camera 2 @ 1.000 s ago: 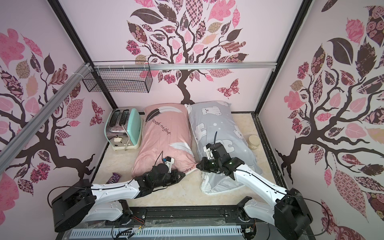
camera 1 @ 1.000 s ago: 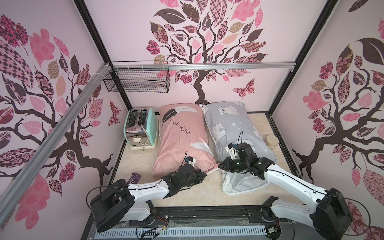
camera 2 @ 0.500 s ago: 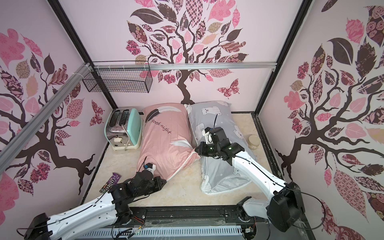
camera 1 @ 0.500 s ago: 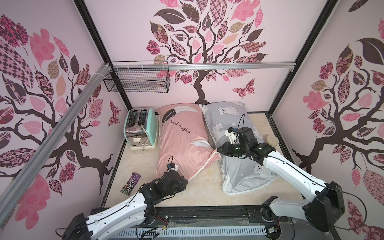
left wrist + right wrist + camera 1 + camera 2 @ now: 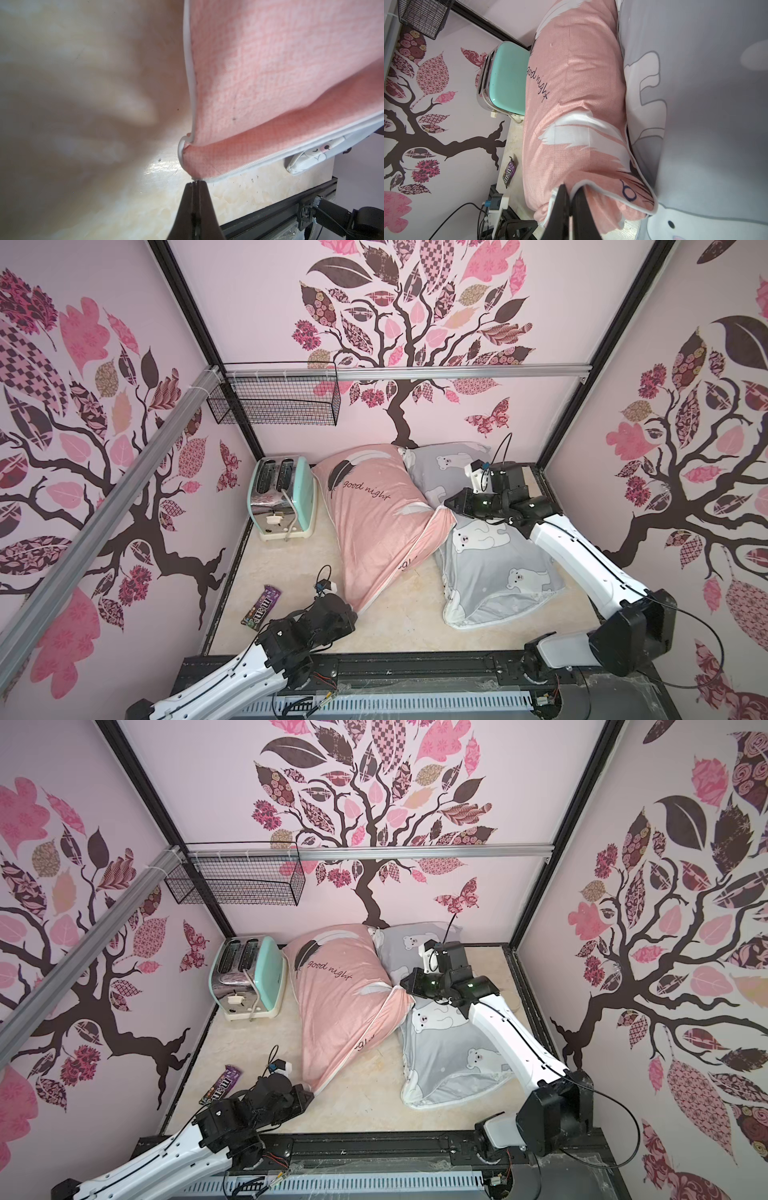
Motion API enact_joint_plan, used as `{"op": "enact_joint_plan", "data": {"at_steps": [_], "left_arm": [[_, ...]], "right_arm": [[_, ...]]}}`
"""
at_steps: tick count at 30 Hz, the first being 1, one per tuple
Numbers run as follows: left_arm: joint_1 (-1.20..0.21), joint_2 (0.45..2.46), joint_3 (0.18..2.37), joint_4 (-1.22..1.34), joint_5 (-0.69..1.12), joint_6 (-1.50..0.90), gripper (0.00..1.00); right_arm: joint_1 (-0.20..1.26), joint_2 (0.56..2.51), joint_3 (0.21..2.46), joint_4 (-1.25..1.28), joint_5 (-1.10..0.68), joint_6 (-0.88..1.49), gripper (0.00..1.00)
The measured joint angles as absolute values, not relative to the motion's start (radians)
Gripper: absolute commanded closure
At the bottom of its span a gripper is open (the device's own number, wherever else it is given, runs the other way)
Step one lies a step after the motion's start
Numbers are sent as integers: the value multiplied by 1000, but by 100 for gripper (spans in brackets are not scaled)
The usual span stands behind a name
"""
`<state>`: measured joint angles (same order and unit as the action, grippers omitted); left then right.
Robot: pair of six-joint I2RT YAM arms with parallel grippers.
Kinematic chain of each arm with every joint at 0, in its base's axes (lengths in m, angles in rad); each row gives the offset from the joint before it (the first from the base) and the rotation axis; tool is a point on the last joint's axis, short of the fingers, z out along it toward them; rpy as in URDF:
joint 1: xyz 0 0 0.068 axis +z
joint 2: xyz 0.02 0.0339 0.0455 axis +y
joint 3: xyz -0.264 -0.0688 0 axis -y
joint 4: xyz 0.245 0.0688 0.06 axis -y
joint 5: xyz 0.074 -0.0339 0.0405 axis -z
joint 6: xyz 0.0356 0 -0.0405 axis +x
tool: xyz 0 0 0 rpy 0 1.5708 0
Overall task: Zip up pillowcases
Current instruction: Place the pillowcase at the center of the board, then adjust the pillowcase at the center of the board.
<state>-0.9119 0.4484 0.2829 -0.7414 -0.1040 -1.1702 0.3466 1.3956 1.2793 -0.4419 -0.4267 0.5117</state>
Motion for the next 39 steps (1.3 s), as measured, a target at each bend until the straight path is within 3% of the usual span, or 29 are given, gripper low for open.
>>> {"op": "enact_joint_plan", "data": {"at_steps": [3,4,6,7,12,17,21,28,33,39], "left_arm": [[-912,456,344,-828,-130,-1144,64],[-912,467,377,-850,-144,-1138,60],[-912,529,490,-883,-182,-1098,56],[-911,570,549,-883,-194,-1081,55],[-910,941,820,-709,-197,-925,54],[-910,1391,947,-461,-148,-815,55],[-888,1564,933,-440,-200,-750,54],[-729,1418,833,-556,-309,-659,50],[-725,1236,897,-768,-387,-616,31],[-757,1122,994,-721,-249,-606,38]], "right_arm": [[355,1365,1198,-421,-437,511,97],[362,1348,1163,-417,-436,510,82],[391,1307,1084,-435,-425,495,12],[414,1291,1058,-461,-407,485,1],[485,1208,1018,-651,-170,435,1],[366,1106,1008,-742,32,429,1],[325,1089,1006,-775,148,429,1],[325,1168,895,-706,154,429,1],[375,1228,844,-589,-40,452,5],[500,1281,896,-469,-371,482,1]]}}
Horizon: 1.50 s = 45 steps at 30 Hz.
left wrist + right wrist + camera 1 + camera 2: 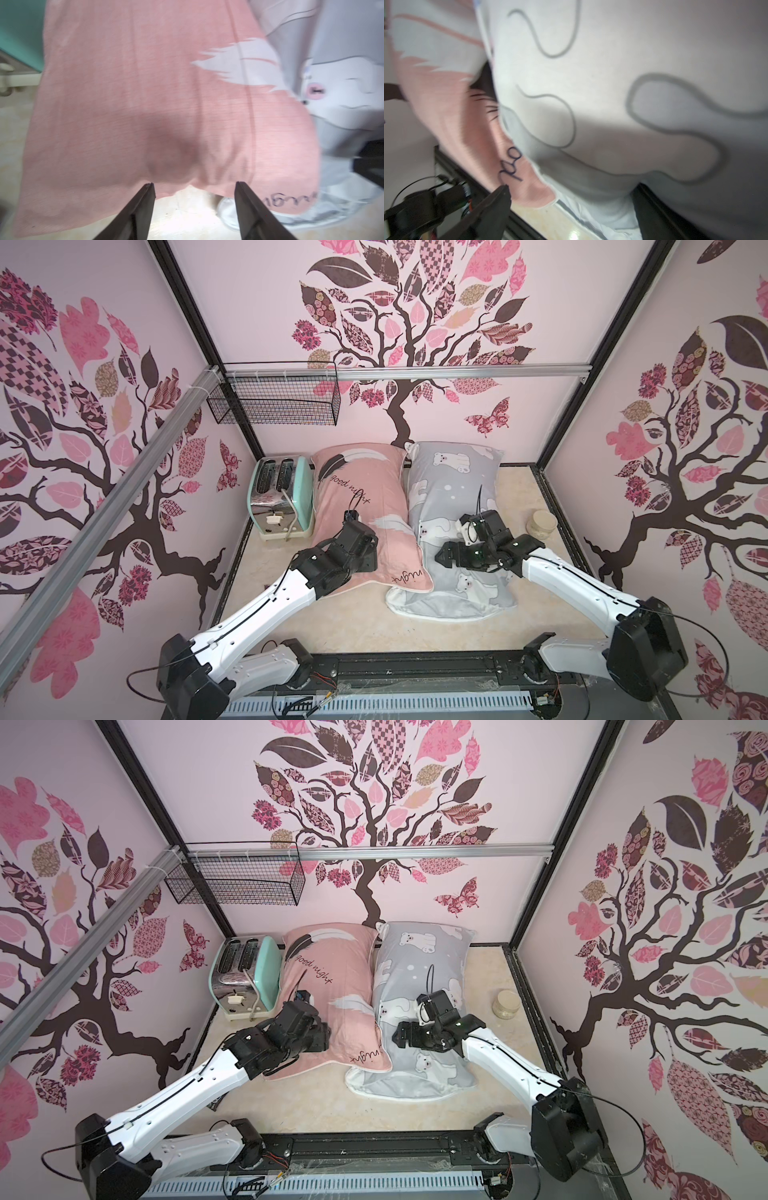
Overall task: Zip up pillowcases
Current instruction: Adjust the pillowcase at the center of the board, then pick up the pillowcase from the center of the board.
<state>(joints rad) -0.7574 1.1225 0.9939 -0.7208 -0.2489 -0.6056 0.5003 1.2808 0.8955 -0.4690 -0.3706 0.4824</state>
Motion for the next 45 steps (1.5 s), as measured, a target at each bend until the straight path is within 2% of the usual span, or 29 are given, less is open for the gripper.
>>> {"op": "enact_joint_plan", "data": {"at_steps": [4,8,12,17,25,31,38,40,45], "left_arm": [[-830,1257,1024,-591,-137,-629,43],[-862,1559,1102,-423,-50,-657,45],[-855,1783,1232,-389,-48,-657,45],[-799,1913,1355,-390,-17,-637,42],[-627,1977,1358,-376,123,-563,43],[-590,1959,1333,-367,176,-518,44],[-532,1978,1354,-390,218,-480,45],[-521,1996,1374,-404,232,-472,45],[-506,2015,1395,-422,260,-462,46]], "right_arm": [[501,1224,965,-545,-338,464,1],[495,1085,997,-623,-233,460,1],[390,945,961,-693,-164,465,1],[312,891,892,-760,-59,475,1],[272,885,759,-750,19,505,1],[148,915,696,-690,-113,463,1],[141,875,664,-645,-398,478,6],[138,870,664,-645,-424,477,10],[130,865,665,-663,-420,467,7]]}}
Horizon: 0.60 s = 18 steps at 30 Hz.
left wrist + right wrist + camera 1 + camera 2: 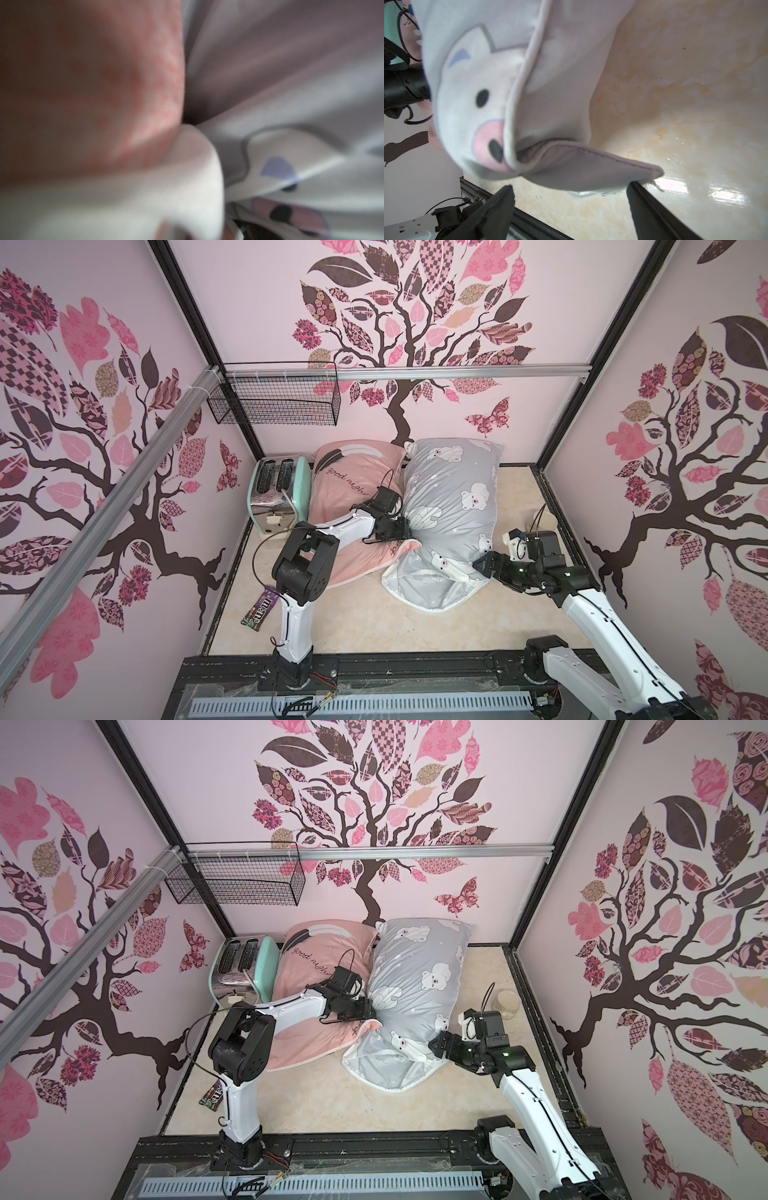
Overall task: Zip up pillowcases
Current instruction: Pick up the pillowcase from the center of the board.
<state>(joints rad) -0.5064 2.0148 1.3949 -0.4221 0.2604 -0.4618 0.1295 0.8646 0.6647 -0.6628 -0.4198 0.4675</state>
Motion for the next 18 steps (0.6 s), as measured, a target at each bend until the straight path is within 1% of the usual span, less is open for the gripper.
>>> {"op": "enact_joint_plan", "data": {"at_steps": [2,4,6,8,11,14,18], "left_arm": [[-497,2016,1395,-424,273,-458,46],[-486,2017,1395,-424,284,-451,46],[-476,2021,1400,-429,299,-447,46],[-471,2028,1407,-435,311,-447,46],[-469,2033,1413,-440,319,-447,46],[-469,2036,1417,-443,319,-444,47],[-461,2039,1420,-447,331,-442,47]], "right_arm": [[129,854,670,-686,-345,461,1],[128,833,673,-692,-278,454,0],[128,815,672,-671,-255,443,0],[125,827,656,-610,-297,434,1],[125,890,598,-503,-422,436,0],[125,908,523,-429,-516,449,1],[125,896,496,-371,-578,457,6]]}}
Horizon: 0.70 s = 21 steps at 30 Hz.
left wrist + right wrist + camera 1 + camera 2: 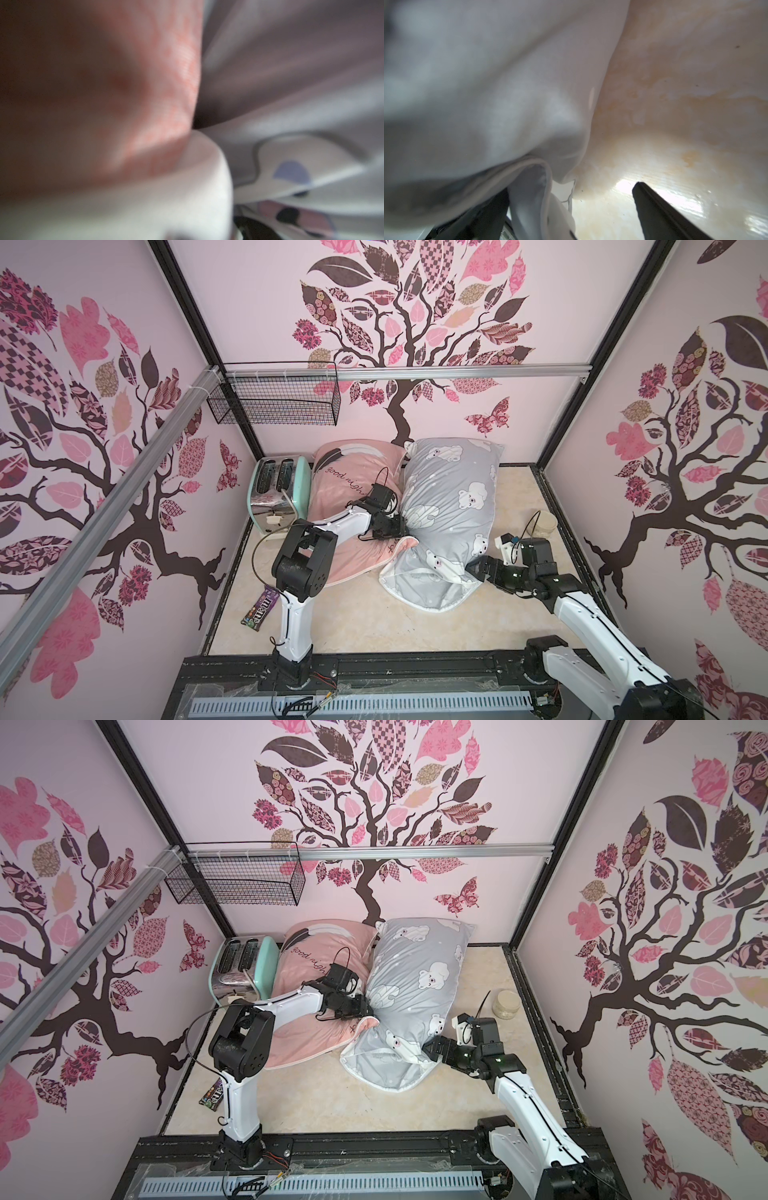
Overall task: Zip up pillowcases
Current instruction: Pick up the pillowcase from the center of the board.
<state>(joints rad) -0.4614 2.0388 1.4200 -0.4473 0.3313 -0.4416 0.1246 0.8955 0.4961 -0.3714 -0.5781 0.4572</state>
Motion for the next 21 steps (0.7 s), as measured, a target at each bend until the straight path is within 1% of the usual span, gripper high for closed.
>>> {"op": "enact_joint_plan", "data": {"at_steps": [8,10,13,18,21], "left_arm": [[-446,2040,1420,-451,357,-432,48],[-445,2040,1420,-451,358,-432,48],[-445,2040,1424,-455,358,-433,48],[-444,2040,1433,-470,358,-434,47],[-441,2031,1431,-478,357,-436,40]], "right_arm": [[123,812,505,-321,-692,506,34],[123,790,504,-333,-713,522,37],[123,749,492,-341,-738,554,46],[123,704,470,-382,-749,591,70],[123,696,474,-401,-748,600,84]]}}
